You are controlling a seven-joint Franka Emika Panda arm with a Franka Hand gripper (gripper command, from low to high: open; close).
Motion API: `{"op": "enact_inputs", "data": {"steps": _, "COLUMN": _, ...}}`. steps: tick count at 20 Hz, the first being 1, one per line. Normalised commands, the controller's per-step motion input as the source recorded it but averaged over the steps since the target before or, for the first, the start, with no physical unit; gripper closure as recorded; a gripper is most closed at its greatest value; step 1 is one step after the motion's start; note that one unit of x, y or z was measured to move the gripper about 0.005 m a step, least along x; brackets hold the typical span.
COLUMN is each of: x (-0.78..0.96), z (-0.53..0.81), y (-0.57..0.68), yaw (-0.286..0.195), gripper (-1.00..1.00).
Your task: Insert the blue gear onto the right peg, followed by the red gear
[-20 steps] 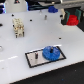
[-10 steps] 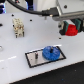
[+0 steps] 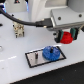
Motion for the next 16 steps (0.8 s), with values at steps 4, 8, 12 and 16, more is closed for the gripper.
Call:
{"op": "enact_inputs", "data": {"steps": 4, "x": 0.17, "z": -0.02, "y": -0.23, "yaw": 0.000, "gripper": 1.00}}
{"op": "enact_inputs", "data": {"steps": 8, "x": 0.16, "z": -0.06, "y": -0.18, "yaw": 0.000, "gripper": 1.00}}
{"op": "enact_inputs", "data": {"steps": 12, "x": 0.13, "z": -0.09, "y": -0.13, "yaw": 0.000, "gripper": 1.00}}
{"op": "enact_inputs", "data": {"steps": 16, "x": 0.09, "z": -0.11, "y": -0.15, "yaw": 0.000, "gripper": 1.00}}
